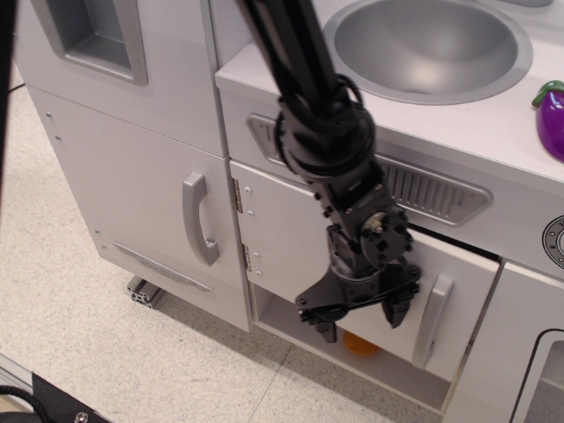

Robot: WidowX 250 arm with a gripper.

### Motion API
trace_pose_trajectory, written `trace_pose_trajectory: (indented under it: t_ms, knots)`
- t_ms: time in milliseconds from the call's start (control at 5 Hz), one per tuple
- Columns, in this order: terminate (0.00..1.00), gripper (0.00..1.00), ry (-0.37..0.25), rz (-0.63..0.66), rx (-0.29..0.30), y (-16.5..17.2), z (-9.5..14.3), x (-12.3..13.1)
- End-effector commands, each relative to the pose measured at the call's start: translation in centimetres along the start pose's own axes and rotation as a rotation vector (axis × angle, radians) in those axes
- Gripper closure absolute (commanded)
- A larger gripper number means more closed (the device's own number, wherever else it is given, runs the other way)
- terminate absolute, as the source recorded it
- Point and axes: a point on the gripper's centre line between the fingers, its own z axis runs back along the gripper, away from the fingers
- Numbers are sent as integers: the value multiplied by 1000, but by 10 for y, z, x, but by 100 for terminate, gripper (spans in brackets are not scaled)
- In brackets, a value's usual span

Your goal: Close cabinet

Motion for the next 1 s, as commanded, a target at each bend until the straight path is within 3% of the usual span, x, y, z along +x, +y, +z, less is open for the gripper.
trace_pose_trajectory:
  t_ms: [0,400,800]
  knots:
    - [0,0,-52,29,-59,-23,7,17]
    - [0,0,22,-147,-30,39,38,-14]
    - [0,0,22,-147,-30,39,38,-14]
